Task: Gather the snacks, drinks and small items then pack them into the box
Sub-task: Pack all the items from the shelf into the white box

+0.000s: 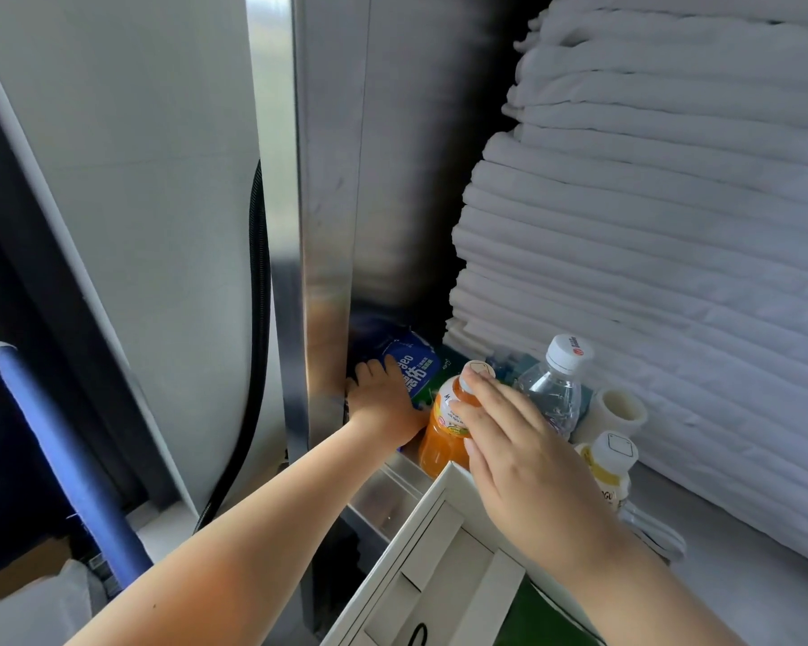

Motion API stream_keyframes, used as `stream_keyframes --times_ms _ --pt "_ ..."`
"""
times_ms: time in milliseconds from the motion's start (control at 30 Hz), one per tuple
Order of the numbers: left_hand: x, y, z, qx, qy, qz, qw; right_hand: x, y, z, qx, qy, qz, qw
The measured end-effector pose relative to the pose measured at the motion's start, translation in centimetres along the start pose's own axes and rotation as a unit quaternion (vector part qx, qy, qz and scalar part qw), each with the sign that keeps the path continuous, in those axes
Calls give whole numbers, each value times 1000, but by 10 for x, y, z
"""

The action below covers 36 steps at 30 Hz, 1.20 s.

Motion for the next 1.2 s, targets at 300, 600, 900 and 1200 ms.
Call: stream_keyframes --times_ms 300,600,900,1200 --pt "-1 -3 -15 -101 15 -16 995 0 1 -2 4 -19 -6 1000" --pt "-14 9 -68 -81 127 55 987 0 0 0 -4 -31 -1 1000" --pt "-21 13 -96 -161 134 66 976 -1 -4 -5 -16 -30 0 999" --pt "-49 19 -142 -207 216 130 945 -2 -3 -8 30 -35 19 999"
Point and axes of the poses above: each hand's wrist, its own x-axis towards the middle knuckle, its own z-axis out of the palm, y = z × x, the point moved 5 cm from there along x, towards the middle knuckle, and after that the axes turned 4 degrees about -z, right-handed, at the moved point
